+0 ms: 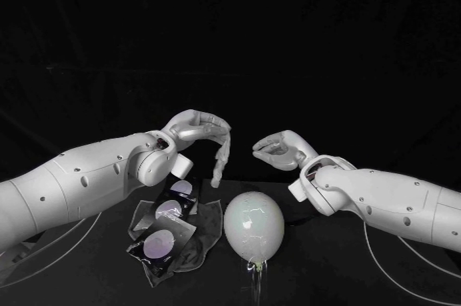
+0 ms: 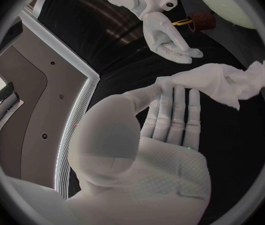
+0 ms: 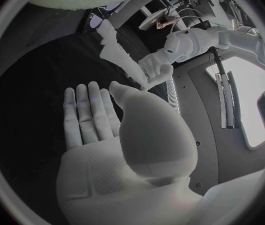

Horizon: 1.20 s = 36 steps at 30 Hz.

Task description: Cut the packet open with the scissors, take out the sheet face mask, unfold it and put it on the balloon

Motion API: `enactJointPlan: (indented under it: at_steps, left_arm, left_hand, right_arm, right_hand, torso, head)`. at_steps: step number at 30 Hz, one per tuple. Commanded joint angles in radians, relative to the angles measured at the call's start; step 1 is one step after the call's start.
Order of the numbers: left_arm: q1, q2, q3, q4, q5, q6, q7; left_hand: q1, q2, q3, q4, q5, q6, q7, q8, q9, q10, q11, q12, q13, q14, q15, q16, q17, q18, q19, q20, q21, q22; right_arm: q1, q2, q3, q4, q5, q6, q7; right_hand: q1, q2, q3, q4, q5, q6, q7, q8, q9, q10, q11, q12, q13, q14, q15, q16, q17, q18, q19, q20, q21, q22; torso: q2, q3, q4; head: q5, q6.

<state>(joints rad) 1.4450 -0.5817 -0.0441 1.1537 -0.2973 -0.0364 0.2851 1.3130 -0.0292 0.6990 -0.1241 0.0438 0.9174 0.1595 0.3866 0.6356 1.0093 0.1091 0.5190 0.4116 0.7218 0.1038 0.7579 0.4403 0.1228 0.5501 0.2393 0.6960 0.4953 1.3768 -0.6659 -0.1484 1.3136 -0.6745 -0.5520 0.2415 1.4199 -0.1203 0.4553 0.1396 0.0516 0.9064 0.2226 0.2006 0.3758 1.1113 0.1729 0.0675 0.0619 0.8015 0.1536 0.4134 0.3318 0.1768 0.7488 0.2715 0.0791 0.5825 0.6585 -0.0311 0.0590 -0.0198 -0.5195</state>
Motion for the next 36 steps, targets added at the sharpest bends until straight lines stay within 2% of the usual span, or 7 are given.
enactJointPlan:
  at_steps: [1, 9, 13, 19, 23, 28, 36]
  left_arm:
    - [0.002, -0.002, 0.002, 0.012, -0.024, 0.08, 0.032]
    - [0.003, -0.012, 0.002, 0.023, -0.036, 0.078, 0.034]
    - [0.003, -0.014, 0.002, 0.029, -0.037, 0.076, 0.036]
    - [0.003, -0.014, 0.002, 0.04, -0.039, 0.081, 0.038]
    - [0.003, -0.014, 0.002, 0.042, -0.039, 0.077, 0.039]
    - [0.002, -0.015, 0.001, 0.042, -0.039, 0.07, 0.04]
    - [0.002, -0.017, 0.001, 0.045, -0.039, 0.07, 0.042]
  left_hand:
    - [0.009, -0.002, -0.006, -0.002, 0.005, -0.001, 0.006, 0.006, 0.177, -0.007, 0.0, 0.004, 0.001, -0.004, -0.005, 0.004, 0.0, -0.004, 0.004, 0.004, -0.002, 0.0]
    - [0.012, -0.002, -0.005, -0.004, 0.005, 0.0, 0.008, 0.006, 0.179, -0.007, 0.001, 0.006, 0.002, -0.003, -0.005, 0.007, 0.0, -0.002, 0.004, 0.005, -0.001, 0.0]
    - [0.013, -0.001, -0.005, -0.005, 0.005, 0.0, 0.008, 0.006, 0.18, -0.007, 0.001, 0.007, 0.003, -0.003, -0.005, 0.009, 0.0, -0.001, 0.005, 0.005, 0.0, 0.001]
    - [0.014, -0.001, -0.005, -0.006, 0.005, 0.0, 0.008, 0.006, 0.181, -0.007, 0.001, 0.008, 0.003, -0.003, -0.005, 0.01, 0.0, -0.001, 0.005, 0.005, 0.001, 0.001]
    - [0.014, -0.001, -0.005, -0.006, 0.005, 0.0, 0.008, 0.006, 0.181, -0.007, 0.001, 0.008, 0.003, -0.003, -0.005, 0.01, 0.0, -0.001, 0.005, 0.005, 0.001, 0.001]
    - [0.015, -0.001, -0.004, -0.006, 0.005, 0.0, 0.009, 0.006, 0.182, -0.007, 0.001, 0.008, 0.003, -0.003, -0.005, 0.01, 0.0, -0.001, 0.005, 0.005, 0.001, 0.001]
    - [0.015, -0.001, -0.004, -0.007, 0.005, 0.001, 0.009, 0.006, 0.183, -0.007, 0.001, 0.009, 0.004, -0.003, -0.005, 0.011, 0.0, 0.0, 0.006, 0.005, 0.002, 0.002]
  right_arm:
    - [-0.002, 0.02, 0.0, -0.008, 0.067, -0.011, 0.079]
    - [-0.007, 0.07, 0.001, -0.042, 0.033, 0.011, 0.088]
    - [-0.009, 0.082, 0.001, -0.047, 0.007, 0.041, 0.09]
    - [-0.011, 0.093, 0.001, -0.046, -0.038, 0.086, 0.096]
    - [-0.013, 0.102, 0.001, -0.052, -0.047, 0.101, 0.099]
    - [-0.013, 0.106, 0.001, -0.051, -0.051, 0.116, 0.102]
    - [-0.016, 0.106, 0.001, -0.056, -0.05, 0.121, 0.105]
  right_hand:
    - [-0.006, -0.02, -0.01, 0.004, -0.004, -0.014, 0.008, -0.012, -0.005, -0.021, 0.006, -0.007, -0.001, -0.016, 0.006, 0.0, -0.003, 0.004, 0.004, 0.005, -0.009, -0.008]
    - [0.01, -0.029, -0.01, -0.007, -0.004, -0.035, 0.008, -0.031, -0.015, -0.058, 0.012, -0.004, 0.0, -0.053, 0.016, -0.016, -0.015, 0.002, -0.005, 0.011, -0.016, -0.032]
    - [0.018, -0.032, -0.009, -0.014, -0.004, -0.038, 0.004, -0.035, -0.017, -0.066, 0.012, -0.005, 0.0, -0.069, 0.019, -0.022, -0.02, 0.0, -0.012, 0.013, -0.017, -0.04]
    - [0.019, -0.045, -0.024, -0.022, -0.004, -0.066, -0.03, -0.054, -0.028, -0.094, 0.026, -0.004, 0.001, -0.105, 0.031, -0.034, -0.028, -0.007, -0.034, 0.016, -0.018, -0.063]
    - [0.02, -0.044, -0.025, -0.022, -0.004, -0.067, -0.028, -0.055, -0.029, -0.095, 0.025, -0.003, 0.001, -0.107, 0.032, -0.034, -0.029, -0.007, -0.036, 0.016, -0.018, -0.066]
    - [0.027, -0.041, -0.029, -0.028, -0.004, -0.058, -0.007, -0.052, -0.03, -0.098, 0.018, -0.001, 0.002, -0.112, 0.03, -0.033, -0.031, -0.008, -0.042, 0.015, -0.017, -0.076]
    - [0.033, -0.032, -0.025, -0.031, -0.004, -0.046, -0.002, -0.047, -0.029, -0.097, 0.017, 0.0, 0.002, -0.113, 0.029, -0.032, -0.032, -0.007, -0.043, 0.015, -0.016, -0.082]
  torso:
    - [0.0, 0.0, 0.0004]
    - [0.0, -0.0014, 0.0009]
    - [0.0, -0.0018, 0.0015]
    - [-0.002, -0.0015, -0.0003]
    - [-0.002, -0.001, 0.001]
    - [0.0, -0.0015, -0.0007]
    - [-0.001, -0.0013, 0.0001]
  head:
    - [0.0, 0.0]
    - [-0.006, 0.001]
    - [-0.007, 0.003]
    - [-0.006, 0.002]
    - [-0.008, 0.003]
    - [-0.008, 0.004]
    - [-0.007, 0.001]
